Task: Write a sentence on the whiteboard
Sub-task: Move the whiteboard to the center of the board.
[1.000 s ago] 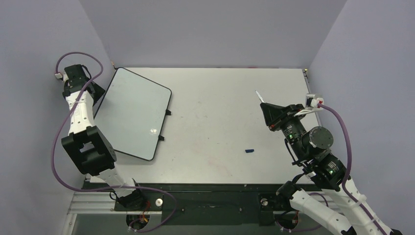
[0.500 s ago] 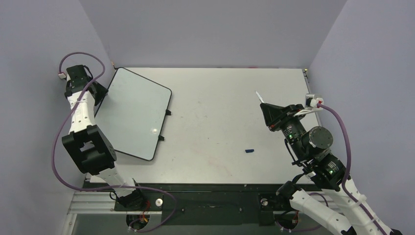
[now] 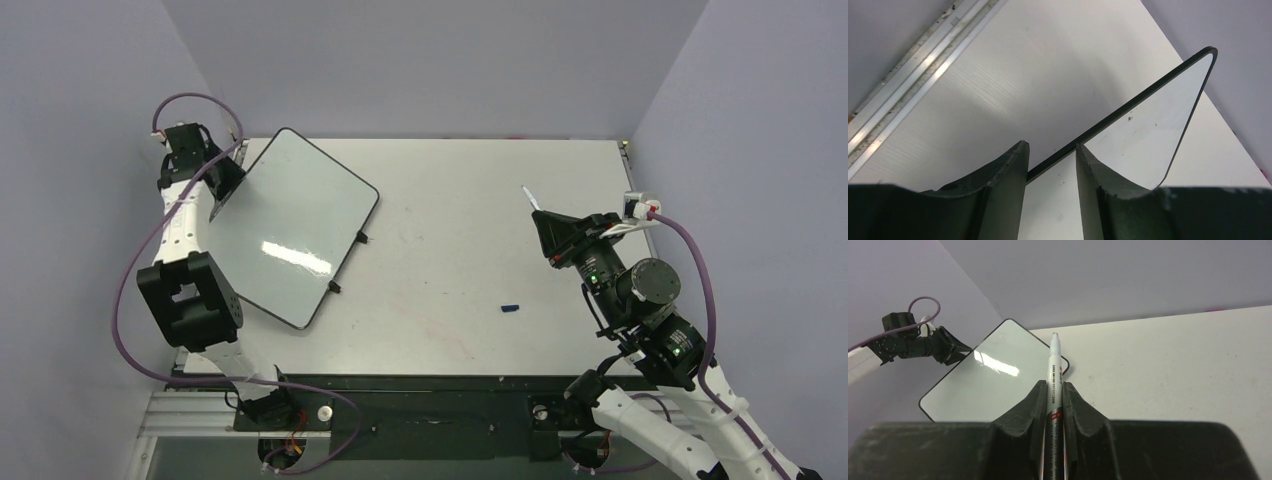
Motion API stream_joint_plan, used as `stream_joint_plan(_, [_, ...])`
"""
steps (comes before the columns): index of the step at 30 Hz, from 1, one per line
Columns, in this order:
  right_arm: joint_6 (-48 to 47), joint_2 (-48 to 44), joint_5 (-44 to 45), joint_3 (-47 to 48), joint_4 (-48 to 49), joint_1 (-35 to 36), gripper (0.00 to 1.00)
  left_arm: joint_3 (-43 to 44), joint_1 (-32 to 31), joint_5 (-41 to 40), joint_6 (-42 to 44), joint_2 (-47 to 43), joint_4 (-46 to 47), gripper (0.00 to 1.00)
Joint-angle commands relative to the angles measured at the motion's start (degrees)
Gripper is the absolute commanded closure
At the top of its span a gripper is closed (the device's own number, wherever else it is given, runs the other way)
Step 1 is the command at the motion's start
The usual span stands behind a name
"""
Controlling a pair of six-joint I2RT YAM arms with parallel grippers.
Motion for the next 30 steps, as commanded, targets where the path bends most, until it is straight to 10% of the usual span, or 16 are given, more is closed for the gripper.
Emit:
stream_joint_plan(1, [-0.85,-0.38,1.05,0.4,0.01,-0.18,1.0,-0.61,-4.39,6.26,-1.16,0.87,-0.37,0.64])
stream_joint_plan(30, [0.28,-1.28,0.67,0.13,-0.86,-0.22,1.0,-14.74,-23.93,1.9,-13.75,-13.38,4.65,0.64])
